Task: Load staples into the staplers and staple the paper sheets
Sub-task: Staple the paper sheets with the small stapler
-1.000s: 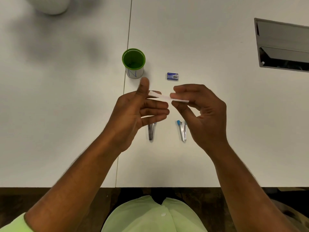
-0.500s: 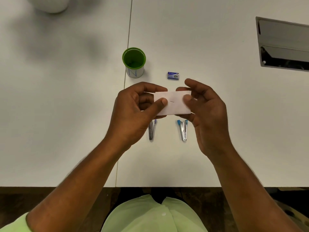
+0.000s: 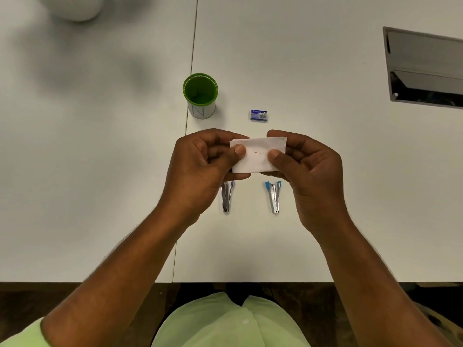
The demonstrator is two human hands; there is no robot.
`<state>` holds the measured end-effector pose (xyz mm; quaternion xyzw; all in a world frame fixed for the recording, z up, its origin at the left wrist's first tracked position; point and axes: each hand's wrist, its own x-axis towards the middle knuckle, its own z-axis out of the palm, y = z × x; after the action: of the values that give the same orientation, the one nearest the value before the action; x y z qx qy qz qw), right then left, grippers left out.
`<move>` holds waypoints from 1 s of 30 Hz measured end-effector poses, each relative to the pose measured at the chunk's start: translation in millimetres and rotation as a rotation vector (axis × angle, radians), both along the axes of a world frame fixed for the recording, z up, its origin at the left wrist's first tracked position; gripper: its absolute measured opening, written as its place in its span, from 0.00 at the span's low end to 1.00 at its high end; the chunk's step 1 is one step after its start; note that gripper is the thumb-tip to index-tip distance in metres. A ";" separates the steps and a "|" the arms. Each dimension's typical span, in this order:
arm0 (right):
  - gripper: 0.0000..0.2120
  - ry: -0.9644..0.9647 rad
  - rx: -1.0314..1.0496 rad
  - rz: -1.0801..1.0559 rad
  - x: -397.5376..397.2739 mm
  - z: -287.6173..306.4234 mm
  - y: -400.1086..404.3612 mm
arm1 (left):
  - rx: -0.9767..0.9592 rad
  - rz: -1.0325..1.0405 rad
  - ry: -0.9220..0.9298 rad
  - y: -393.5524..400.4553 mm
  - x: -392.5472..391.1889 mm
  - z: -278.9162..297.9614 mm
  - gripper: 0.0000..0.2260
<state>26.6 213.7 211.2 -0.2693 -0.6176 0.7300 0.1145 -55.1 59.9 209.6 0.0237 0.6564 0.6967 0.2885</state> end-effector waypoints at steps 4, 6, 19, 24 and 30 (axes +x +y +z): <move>0.13 -0.018 0.020 0.001 -2.3 -2.7 1.7 | -0.005 0.013 0.012 2.6 -1.5 -4.7 0.07; 0.13 -0.050 0.050 0.014 -4.5 -6.5 1.6 | -0.017 0.027 0.018 3.4 -3.0 -9.7 0.07; 0.09 -0.362 0.127 -0.047 -40.7 -76.1 8.2 | -0.481 0.129 0.390 3.9 -29.4 -116.6 0.07; 0.08 -0.366 0.305 -0.036 -78.1 -96.6 11.4 | -0.882 -0.120 0.576 1.0 -51.3 -179.4 0.22; 0.06 -0.309 0.649 -0.004 -137.8 -103.4 10.3 | -1.127 -0.433 0.754 -17.9 -77.2 -232.4 0.32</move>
<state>-111.2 224.0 107.8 -0.3273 -0.8267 0.4465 0.1007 -132.3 41.9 -22.7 0.2403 0.9523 0.1228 0.1422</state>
